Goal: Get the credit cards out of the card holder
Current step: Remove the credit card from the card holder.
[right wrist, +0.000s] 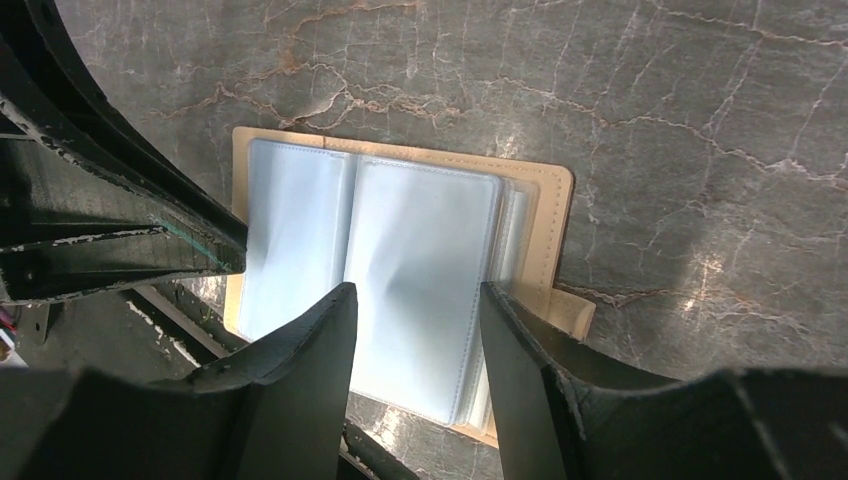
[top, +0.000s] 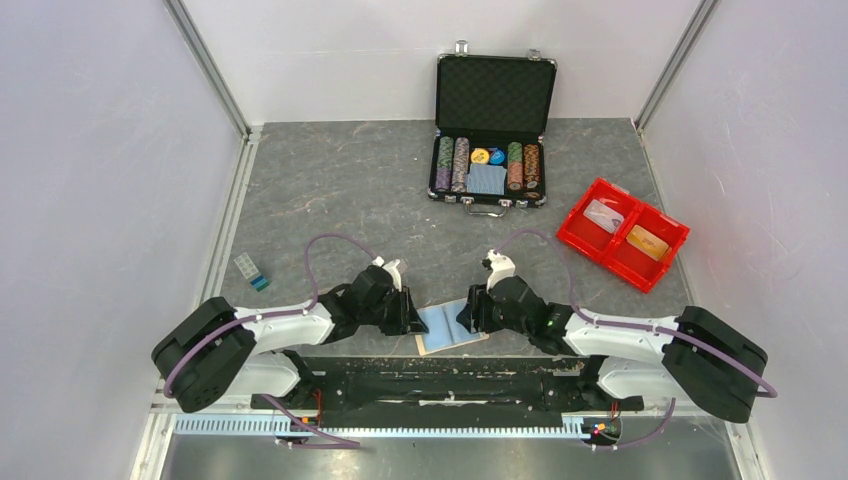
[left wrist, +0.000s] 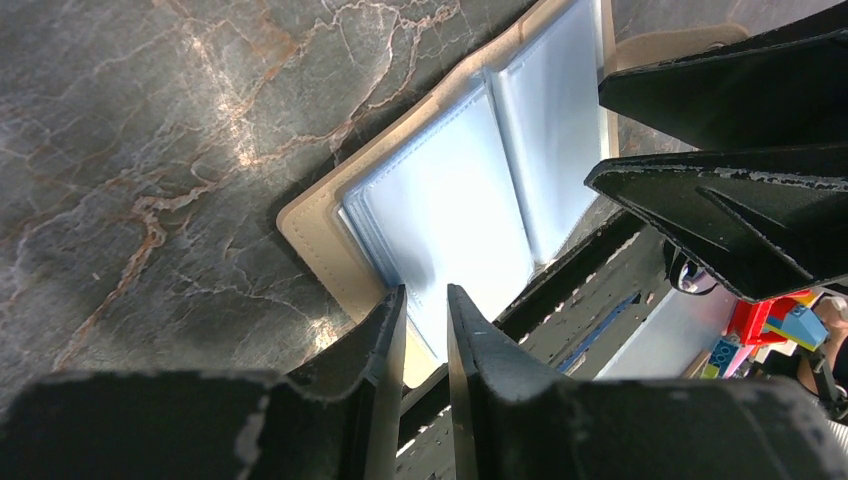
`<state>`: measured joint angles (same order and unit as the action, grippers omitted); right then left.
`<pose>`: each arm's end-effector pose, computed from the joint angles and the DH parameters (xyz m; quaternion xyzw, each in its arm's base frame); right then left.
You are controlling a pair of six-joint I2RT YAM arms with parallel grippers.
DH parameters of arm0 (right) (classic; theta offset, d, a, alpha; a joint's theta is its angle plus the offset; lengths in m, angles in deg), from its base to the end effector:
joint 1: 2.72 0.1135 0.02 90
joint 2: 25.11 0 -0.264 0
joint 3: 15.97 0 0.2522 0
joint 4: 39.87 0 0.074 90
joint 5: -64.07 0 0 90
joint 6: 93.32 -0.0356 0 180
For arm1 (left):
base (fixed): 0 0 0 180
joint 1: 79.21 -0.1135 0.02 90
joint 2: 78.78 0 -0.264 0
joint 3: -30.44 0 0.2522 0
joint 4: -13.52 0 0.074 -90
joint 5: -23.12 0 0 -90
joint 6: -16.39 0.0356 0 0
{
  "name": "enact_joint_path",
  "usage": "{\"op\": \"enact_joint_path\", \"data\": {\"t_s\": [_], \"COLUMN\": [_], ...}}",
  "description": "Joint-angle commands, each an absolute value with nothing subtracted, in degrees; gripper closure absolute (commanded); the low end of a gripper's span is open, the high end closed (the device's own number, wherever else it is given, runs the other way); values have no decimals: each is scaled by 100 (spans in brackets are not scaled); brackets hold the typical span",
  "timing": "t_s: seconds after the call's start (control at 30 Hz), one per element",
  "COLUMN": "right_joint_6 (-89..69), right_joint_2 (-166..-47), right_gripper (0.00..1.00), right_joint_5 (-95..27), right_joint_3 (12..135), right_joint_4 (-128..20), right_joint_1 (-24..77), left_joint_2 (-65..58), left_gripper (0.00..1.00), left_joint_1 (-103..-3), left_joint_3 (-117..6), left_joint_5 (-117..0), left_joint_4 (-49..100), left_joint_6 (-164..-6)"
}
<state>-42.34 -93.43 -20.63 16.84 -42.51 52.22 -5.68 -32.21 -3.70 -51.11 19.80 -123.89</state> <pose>0.1255 0.1731 0.1447 -0.1044 0.8925 0.2909 0.3284 0.1400 -0.1643 0.1306 0.0260 0.9171 -0.3669 0.1540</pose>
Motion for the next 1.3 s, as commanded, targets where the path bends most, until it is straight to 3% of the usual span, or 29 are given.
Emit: {"op": "enact_joint_path", "data": {"t_s": [0.0,0.77,1.03,1.27], "right_joint_6": [-4330,-4539,-4595,-4460], "right_joint_2": [-9267,-9063,-9628,-9622], "right_gripper": [49,53,52,45], "right_joint_5": [-2417,-3309,-3684,-3716], "right_joint_3": [1552,1325,1419,1501], "right_joint_4": [-3730,-2690,-2360,-2511], "right_joint_1": [5213,5212,5248,5249], "left_joint_2": [-545,-780,-1597,-2503], "left_gripper": [72,70,60,54], "left_joint_1": [-3201,-3201,-3201,-3201], "left_joint_3": [-274,-203,-506,-696], "left_joint_5": [-5105,-5073,-5236,-5961], "left_joint_4": [1858,1887,2662,3546], "left_joint_6": [-12336,-12423,-12571,-12682]}}
